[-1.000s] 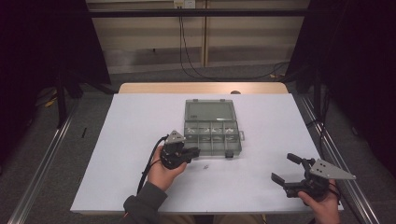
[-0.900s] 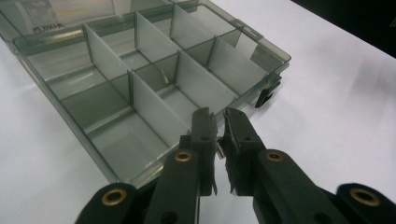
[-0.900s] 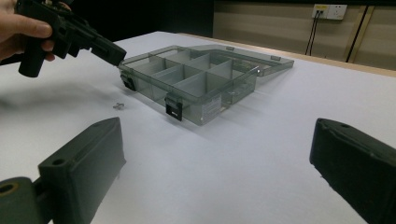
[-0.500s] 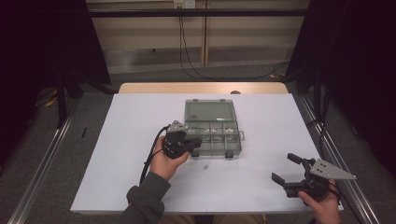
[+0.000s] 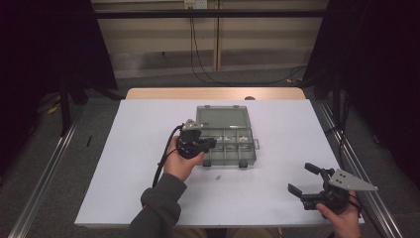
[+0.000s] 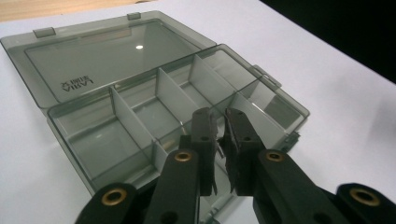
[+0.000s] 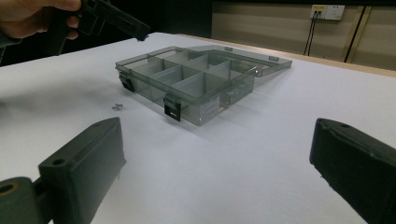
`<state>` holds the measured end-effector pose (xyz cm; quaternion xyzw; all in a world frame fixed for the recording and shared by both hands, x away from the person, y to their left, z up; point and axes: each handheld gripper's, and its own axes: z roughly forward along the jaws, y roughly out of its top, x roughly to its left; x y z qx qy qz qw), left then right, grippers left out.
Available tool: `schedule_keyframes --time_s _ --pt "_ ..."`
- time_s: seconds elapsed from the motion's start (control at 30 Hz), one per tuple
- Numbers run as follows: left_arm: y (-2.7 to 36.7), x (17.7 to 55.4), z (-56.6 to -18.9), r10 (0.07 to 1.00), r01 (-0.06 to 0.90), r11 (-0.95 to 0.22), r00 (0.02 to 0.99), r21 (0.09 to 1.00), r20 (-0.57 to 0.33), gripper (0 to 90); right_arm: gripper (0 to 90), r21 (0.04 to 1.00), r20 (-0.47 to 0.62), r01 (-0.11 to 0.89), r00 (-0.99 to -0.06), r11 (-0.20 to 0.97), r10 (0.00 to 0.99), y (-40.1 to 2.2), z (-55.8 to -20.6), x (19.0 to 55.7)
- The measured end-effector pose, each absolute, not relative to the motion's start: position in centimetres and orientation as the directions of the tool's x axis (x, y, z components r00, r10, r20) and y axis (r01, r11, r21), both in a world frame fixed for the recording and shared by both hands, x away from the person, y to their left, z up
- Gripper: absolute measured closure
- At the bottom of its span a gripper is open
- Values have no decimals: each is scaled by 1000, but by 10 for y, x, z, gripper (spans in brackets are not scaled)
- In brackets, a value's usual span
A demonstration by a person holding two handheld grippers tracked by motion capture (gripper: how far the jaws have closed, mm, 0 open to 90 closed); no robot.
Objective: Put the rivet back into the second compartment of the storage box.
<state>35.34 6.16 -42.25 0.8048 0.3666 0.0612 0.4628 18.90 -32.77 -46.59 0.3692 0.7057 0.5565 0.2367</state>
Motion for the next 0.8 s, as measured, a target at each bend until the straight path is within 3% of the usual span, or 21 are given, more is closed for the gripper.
schedule_keyframes --time_s 0.8 --pt "42 382 -421 692 531 -279 689 800 -215 832 27 961 79 256 -618 105 782 -328 -466 189"
